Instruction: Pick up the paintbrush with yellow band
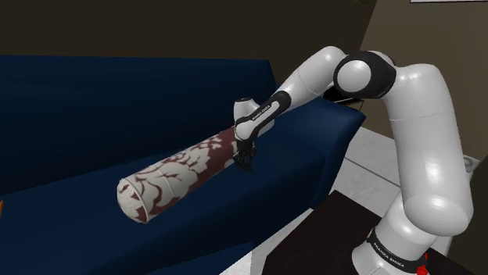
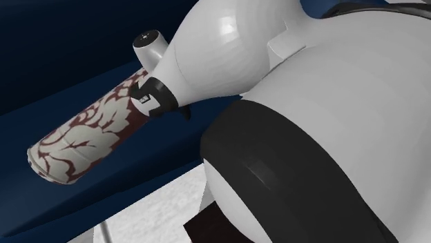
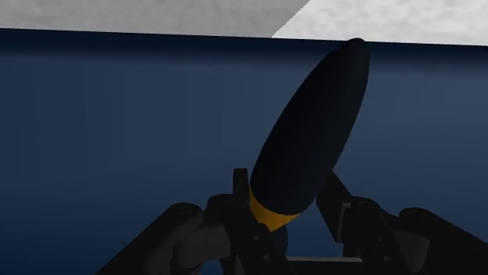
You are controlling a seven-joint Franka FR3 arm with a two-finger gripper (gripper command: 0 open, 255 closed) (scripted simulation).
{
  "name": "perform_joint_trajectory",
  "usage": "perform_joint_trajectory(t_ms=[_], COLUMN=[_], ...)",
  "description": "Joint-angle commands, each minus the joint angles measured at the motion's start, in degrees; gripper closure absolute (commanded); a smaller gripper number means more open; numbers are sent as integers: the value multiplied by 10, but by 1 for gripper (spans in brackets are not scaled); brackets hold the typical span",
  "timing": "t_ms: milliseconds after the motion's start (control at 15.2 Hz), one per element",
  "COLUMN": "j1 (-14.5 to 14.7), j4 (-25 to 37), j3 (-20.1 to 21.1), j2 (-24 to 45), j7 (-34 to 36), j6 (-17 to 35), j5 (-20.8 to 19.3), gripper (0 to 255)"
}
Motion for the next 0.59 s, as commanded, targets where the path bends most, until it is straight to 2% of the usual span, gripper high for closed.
perform_joint_trajectory(t_ms=[0, 528], j1=[0, -1], j4=[1, 1], j3=[1, 3], j2=[-11, -45], j7=[-1, -6], j6=[-12, -46], j5=[1, 5], gripper=[255, 255])
